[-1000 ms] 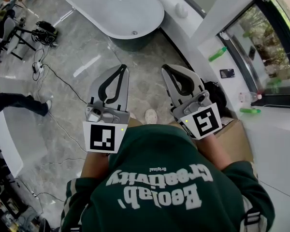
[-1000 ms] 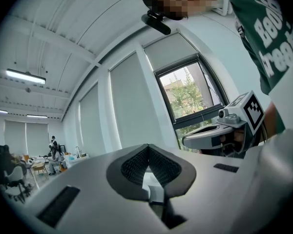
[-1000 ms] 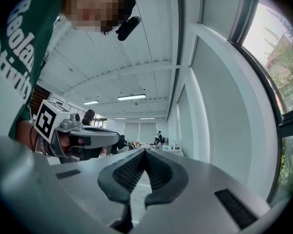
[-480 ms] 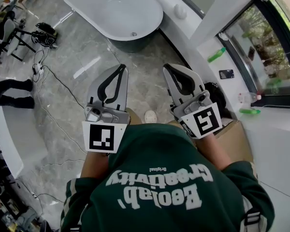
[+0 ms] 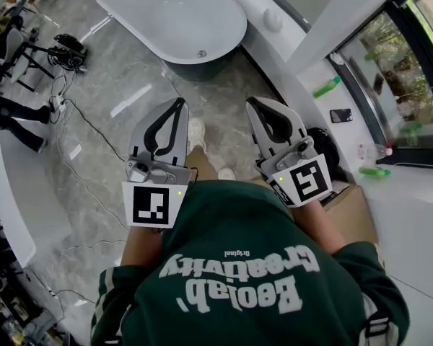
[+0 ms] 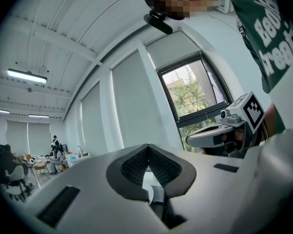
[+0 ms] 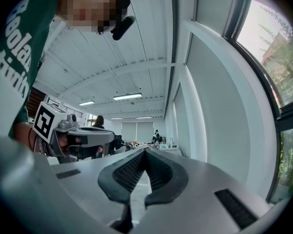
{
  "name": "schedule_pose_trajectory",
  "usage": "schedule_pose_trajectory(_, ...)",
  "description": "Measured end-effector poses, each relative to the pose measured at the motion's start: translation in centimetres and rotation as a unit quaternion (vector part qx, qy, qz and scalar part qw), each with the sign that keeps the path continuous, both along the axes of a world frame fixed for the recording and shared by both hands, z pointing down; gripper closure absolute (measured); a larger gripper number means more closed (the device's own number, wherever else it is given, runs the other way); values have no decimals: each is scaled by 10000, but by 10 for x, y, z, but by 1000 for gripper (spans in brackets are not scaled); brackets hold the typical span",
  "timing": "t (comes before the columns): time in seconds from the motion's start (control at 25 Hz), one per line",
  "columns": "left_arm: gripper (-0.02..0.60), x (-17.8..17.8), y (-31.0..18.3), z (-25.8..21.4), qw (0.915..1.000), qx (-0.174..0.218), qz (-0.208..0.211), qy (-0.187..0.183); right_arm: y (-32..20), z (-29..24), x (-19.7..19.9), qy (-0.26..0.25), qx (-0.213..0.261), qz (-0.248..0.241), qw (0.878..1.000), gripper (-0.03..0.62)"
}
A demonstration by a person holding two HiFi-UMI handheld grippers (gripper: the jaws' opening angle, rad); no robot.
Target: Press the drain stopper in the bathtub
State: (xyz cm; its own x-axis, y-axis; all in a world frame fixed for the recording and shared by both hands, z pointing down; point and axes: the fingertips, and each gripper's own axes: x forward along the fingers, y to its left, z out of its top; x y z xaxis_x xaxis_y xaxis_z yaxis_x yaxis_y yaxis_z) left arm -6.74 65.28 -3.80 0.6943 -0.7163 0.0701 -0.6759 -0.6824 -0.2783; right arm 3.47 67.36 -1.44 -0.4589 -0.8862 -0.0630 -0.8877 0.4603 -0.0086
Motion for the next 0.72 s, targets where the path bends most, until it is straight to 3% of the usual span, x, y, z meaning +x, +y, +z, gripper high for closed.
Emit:
schedule_pose_trajectory(0.28, 574, 1, -54, 13, 10000, 21, 66, 36, -49, 15, 6, 62, -90, 134, 9999, 583)
schedule_pose_trajectory(0.72, 574, -22, -194, 20, 9997, -238, -66, 27, -183, 22, -12, 81, -356, 209, 9991, 583)
